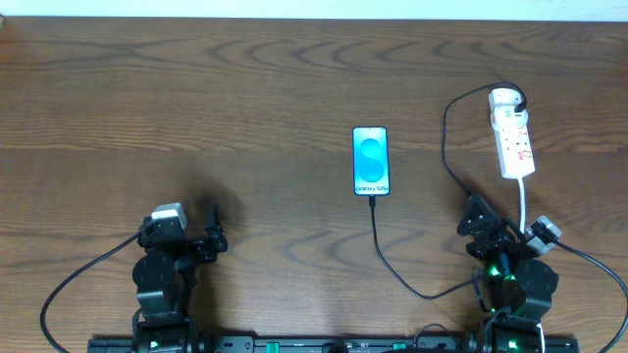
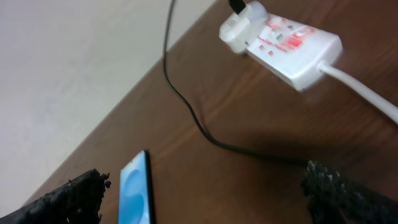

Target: Plug charger to phone and switch on socket

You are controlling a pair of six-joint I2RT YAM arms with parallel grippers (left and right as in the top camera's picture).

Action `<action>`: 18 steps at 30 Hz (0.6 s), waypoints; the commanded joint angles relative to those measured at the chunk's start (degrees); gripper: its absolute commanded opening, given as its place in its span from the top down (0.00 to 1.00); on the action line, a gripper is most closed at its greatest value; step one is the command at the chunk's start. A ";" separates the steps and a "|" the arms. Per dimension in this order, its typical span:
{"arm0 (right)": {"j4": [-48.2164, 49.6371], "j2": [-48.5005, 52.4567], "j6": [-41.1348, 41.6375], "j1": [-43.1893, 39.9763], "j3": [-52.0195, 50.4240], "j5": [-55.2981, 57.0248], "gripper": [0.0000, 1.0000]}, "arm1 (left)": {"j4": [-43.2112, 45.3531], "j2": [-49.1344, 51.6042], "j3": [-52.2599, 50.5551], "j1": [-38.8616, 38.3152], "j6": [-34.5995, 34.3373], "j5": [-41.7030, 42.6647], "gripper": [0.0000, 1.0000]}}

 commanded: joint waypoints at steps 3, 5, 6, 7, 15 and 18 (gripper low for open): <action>-0.24 -0.24 0.70 0.44 -0.09 0.50 0.01 | -1.90 0.00 -0.96 0.26 0.57 1.36 0.08; -0.24 -0.24 0.70 0.44 -0.09 0.50 0.01 | -1.90 0.00 -0.96 0.26 0.57 1.36 0.07; -0.24 -0.24 0.70 0.44 -0.09 0.50 0.01 | -1.90 0.00 -0.96 0.26 0.57 1.33 0.08; -0.24 -0.24 0.70 0.44 -0.09 0.50 0.01 | -1.90 0.00 -0.96 0.26 0.57 1.33 0.08; -0.28 -0.42 -7.65 0.59 -0.09 0.02 0.01 | -1.90 0.00 -0.96 0.26 0.57 1.36 0.07; -0.28 -0.90 -15.80 2.14 -0.09 0.02 0.01 | -1.90 0.00 -0.96 0.26 0.57 1.36 0.08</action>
